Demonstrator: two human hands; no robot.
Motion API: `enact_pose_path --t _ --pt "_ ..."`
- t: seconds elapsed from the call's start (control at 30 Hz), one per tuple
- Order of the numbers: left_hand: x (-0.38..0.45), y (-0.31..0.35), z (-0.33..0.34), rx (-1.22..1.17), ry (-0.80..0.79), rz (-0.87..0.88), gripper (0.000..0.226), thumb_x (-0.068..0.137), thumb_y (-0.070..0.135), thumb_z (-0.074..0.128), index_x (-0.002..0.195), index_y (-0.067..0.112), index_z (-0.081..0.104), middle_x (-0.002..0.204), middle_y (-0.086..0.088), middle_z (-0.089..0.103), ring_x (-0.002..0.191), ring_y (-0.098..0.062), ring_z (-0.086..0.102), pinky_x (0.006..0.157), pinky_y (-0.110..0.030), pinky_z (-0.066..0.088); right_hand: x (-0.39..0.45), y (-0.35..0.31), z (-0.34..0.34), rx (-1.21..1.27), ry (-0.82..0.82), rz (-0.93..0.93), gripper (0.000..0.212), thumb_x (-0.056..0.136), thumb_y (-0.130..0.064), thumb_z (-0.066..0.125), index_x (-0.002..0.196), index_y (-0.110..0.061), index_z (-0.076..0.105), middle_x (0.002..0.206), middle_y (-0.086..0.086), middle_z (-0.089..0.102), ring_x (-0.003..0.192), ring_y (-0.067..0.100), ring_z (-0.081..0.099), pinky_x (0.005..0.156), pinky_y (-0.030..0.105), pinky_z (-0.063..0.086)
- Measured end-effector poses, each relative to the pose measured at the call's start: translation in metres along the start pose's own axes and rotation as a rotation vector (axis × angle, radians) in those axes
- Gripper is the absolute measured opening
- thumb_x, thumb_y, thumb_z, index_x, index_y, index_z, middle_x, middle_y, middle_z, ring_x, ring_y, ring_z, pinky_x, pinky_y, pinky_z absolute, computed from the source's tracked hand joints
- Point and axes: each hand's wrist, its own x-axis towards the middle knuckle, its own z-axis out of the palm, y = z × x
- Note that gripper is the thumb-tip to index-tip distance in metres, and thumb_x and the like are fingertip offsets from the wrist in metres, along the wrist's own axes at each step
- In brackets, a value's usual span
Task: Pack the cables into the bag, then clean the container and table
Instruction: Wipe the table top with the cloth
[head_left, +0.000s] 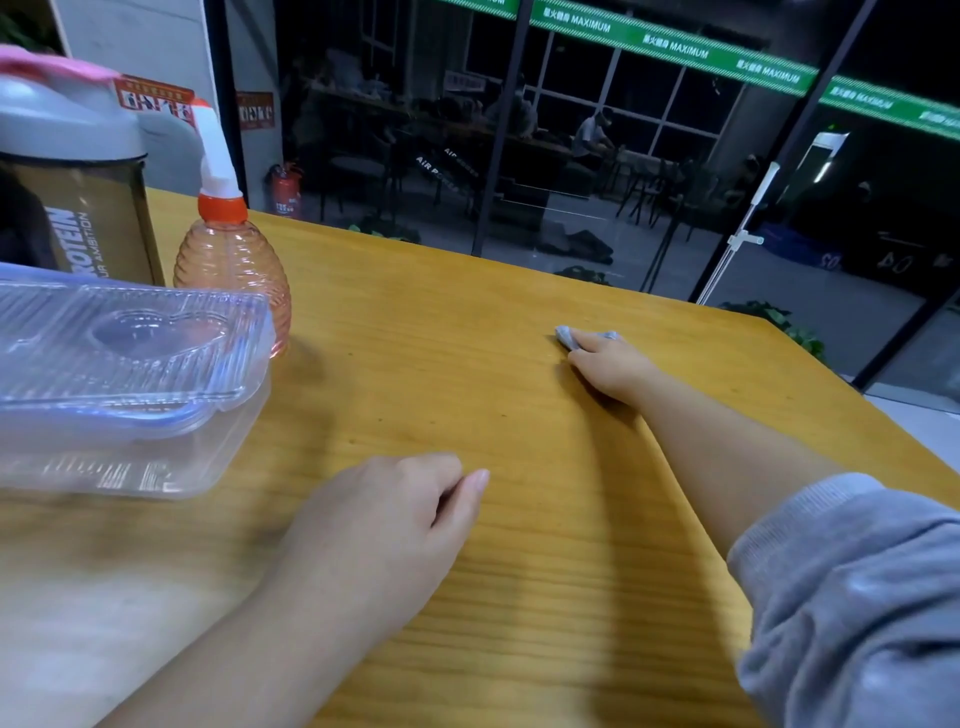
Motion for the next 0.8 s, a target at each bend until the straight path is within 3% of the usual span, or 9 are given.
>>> enact_pose_path --t 0.43,0.57,0.67,0.8 --pt "0.002 -0.007 0.001 -0.109 0.068 0.032 0.041 0.085 0.05 0.041 0.059 0.019 0.036 0.044 0.001 0.035 0.048 -0.018 0.035 0.05 -0.038 0.037 -0.09 -0.019 0.017 -0.061 -0.141 -0.618 0.046 0.099 -0.032 0.043 0.142 -0.046 0.033 0.149 -0.028 0.028 0.143 0.0 0.014 0.114 0.028 0.019" --pt "0.001 -0.01 0.001 -0.131 0.077 0.03 0.04 0.087 0.045 0.046 0.056 0.021 0.038 0.042 0.0 0.034 0.049 -0.02 0.036 0.051 -0.038 0.038 -0.135 -0.021 0.018 -0.037 -0.17 -0.756 0.045 0.098 -0.023 0.049 0.139 -0.039 0.042 0.144 -0.026 0.037 0.14 -0.003 0.02 0.114 0.02 0.017" --pt "0.001 -0.012 0.001 -0.14 0.079 0.019 0.038 0.087 0.046 0.046 0.058 0.022 0.039 0.043 0.002 0.036 0.047 -0.019 0.035 0.05 -0.039 0.038 -0.158 -0.018 0.018 0.072 -0.203 -0.787 0.038 0.096 -0.015 0.051 0.13 -0.032 0.056 0.136 -0.021 0.05 0.135 -0.003 0.033 0.112 0.018 0.025" --pt "0.001 -0.014 0.002 -0.132 0.083 0.02 0.039 0.085 0.049 0.043 0.062 0.018 0.037 0.044 0.002 0.035 0.047 -0.019 0.033 0.05 -0.041 0.038 -0.172 -0.017 0.006 0.192 -0.178 -0.708 0.027 0.097 -0.017 0.051 0.116 -0.032 0.062 0.108 -0.028 0.06 0.099 -0.012 0.053 0.088 0.01 0.04"
